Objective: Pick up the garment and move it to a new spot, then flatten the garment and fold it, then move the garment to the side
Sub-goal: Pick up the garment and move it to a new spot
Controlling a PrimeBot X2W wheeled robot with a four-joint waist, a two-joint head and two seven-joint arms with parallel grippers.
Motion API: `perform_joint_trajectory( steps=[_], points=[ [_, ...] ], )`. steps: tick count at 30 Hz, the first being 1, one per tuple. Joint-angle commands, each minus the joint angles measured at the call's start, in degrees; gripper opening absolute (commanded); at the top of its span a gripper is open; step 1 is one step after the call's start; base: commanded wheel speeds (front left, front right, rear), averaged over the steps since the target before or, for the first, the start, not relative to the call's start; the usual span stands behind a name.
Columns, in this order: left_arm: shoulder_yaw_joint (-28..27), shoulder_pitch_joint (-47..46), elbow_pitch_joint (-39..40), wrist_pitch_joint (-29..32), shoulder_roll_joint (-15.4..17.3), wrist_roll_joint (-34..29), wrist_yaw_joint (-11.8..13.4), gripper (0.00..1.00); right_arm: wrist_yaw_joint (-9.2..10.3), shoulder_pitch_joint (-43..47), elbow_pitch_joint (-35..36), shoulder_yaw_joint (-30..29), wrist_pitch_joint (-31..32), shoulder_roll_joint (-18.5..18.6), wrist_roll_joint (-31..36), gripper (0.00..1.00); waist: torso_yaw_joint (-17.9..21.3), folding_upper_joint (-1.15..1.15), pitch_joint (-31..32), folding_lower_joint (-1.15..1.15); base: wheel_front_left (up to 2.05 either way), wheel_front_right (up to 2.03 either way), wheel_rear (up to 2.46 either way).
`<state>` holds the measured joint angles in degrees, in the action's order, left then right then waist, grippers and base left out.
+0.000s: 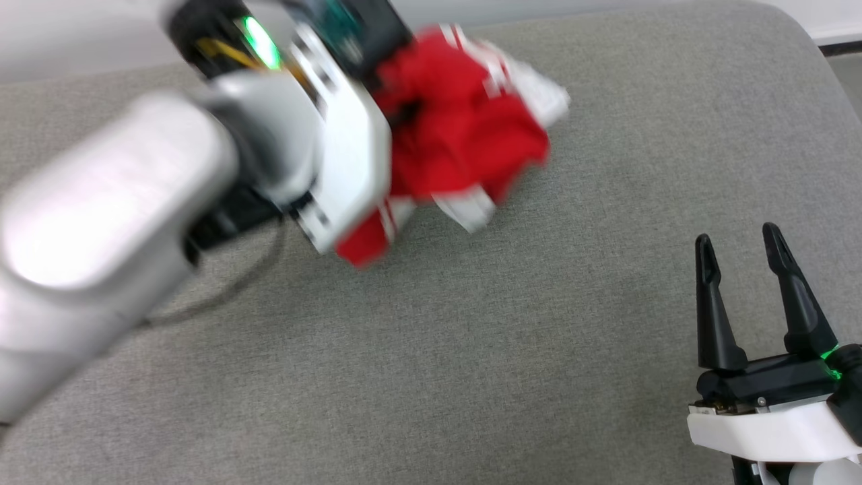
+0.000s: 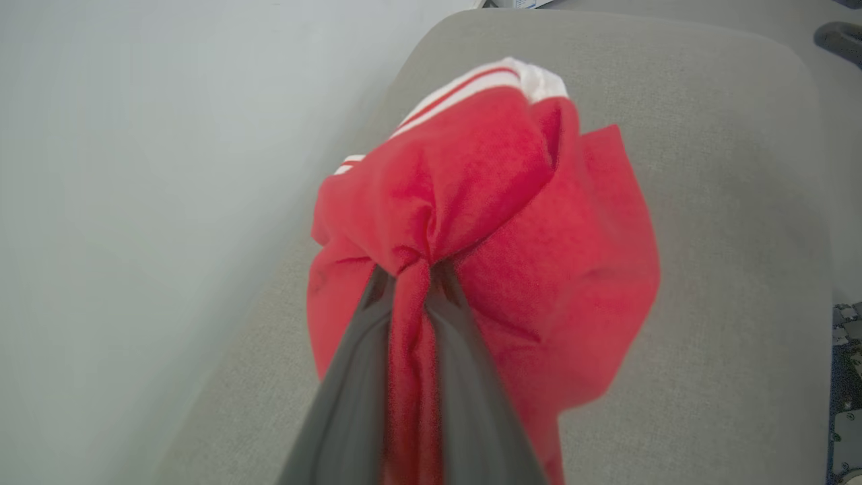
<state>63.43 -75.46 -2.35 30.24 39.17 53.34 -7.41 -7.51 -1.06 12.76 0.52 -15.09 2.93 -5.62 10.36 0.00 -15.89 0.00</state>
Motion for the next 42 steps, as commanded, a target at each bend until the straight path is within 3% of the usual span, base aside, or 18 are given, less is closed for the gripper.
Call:
perform_joint_trajectory(
  steps=[1,10,20,23,24,25,30,33,42],
  points=[
    [1.4,2.0,0.1,-0.8,-0.9,0.3,0.0,0.0,0.04,0.4,-0.2,-0.1,-0.1,-0.1,-0.4,1.0,0.4,0.0,-0.4,0.0,0.0,0.0,0.0],
    [9.1,15.2,-4.0,-4.5,-7.9,0.3,0.0,0.0,0.04,0.0,-0.8,-0.9,-0.1,-0.1,-0.8,1.0,0.9,0.0,-1.6,0.0,0.0,0.0,0.0],
    [10.1,32.6,-5.6,1.1,-13.7,-4.9,0.0,0.0,0.04,-0.3,-1.5,-1.1,-0.1,-0.1,0.0,1.0,-0.8,0.0,-1.6,0.0,0.0,0.0,0.0],
    [10.2,33.7,-7.2,-0.6,-14.6,-6.1,0.0,0.02,0.04,-0.3,-1.6,-1.0,-0.1,-0.1,0.4,1.0,-1.4,0.0,-0.9,0.0,0.0,0.0,0.0],
    [10.2,33.4,-7.7,-2.3,-15.1,-6.7,0.0,0.88,0.04,-0.1,-1.6,-1.1,-0.1,-0.1,0.4,1.0,-1.7,0.0,-0.6,0.0,0.0,0.0,0.0],
    [10.0,32.7,-8.5,-4.3,-15.5,-7.0,0.0,1.0,0.04,0.2,-1.6,-1.2,-0.1,-0.1,0.4,1.0,-2.0,0.0,-0.2,0.0,0.0,0.0,0.0],
    [8.4,30.3,-10.8,-15.6,-17.7,-9.5,0.3,1.0,0.04,1.4,-2.1,-1.7,-0.1,-0.1,1.1,1.0,-3.6,0.0,2.2,0.0,0.0,0.0,0.0],
    [6.1,30.2,-11.1,-22.3,-18.8,-11.5,2.4,1.0,0.04,2.3,-2.5,-2.0,-0.1,-0.1,1.1,1.0,-4.6,0.0,3.7,0.0,0.0,0.0,0.0],
    [-1.9,32.5,-11.5,-39.2,-18.1,-16.5,14.3,1.0,0.04,3.8,-3.1,-2.6,-0.1,-0.1,1.7,1.0,-7.8,0.0,6.9,0.0,0.0,0.0,0.0]
  ],
)
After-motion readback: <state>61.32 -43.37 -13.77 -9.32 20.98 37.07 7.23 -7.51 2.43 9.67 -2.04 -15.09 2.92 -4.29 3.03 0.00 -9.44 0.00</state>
